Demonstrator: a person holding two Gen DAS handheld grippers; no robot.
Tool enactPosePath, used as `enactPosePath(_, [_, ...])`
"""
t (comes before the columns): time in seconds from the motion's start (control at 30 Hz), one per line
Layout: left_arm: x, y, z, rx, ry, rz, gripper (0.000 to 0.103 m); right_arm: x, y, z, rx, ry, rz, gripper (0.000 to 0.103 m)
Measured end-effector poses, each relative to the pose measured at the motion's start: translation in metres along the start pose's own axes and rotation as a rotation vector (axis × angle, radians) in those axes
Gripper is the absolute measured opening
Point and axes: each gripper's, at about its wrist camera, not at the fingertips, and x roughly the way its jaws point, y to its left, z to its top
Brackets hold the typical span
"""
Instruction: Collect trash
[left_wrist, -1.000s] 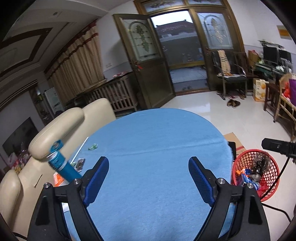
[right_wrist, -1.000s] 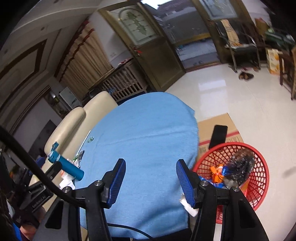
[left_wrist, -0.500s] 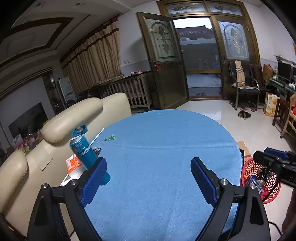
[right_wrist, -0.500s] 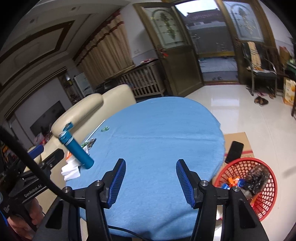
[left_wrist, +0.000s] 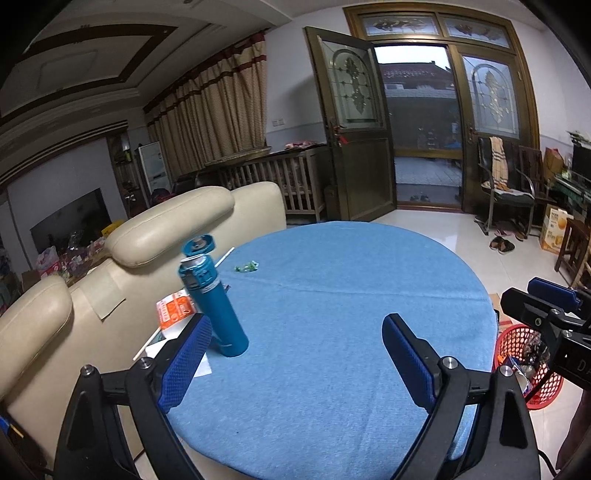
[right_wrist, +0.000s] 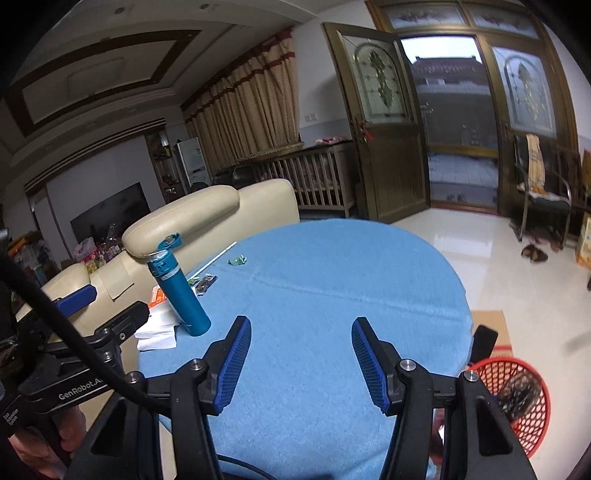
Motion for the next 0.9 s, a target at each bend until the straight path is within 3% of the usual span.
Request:
enactPosePath(0.37, [-0.009, 0.031, -0.011, -0.055, -0.023, 0.06, 0.095, -0.003, 0.034, 0.008, -0.054, -0.036, 0.021, 0.061])
enactPosePath(0.9, [-0.024, 0.059, -0.023, -0.117, -0.017, 0.088, 0.095, -0.005, 0.072, 0.011, -0.125, -0.071, 0.02, 0.063])
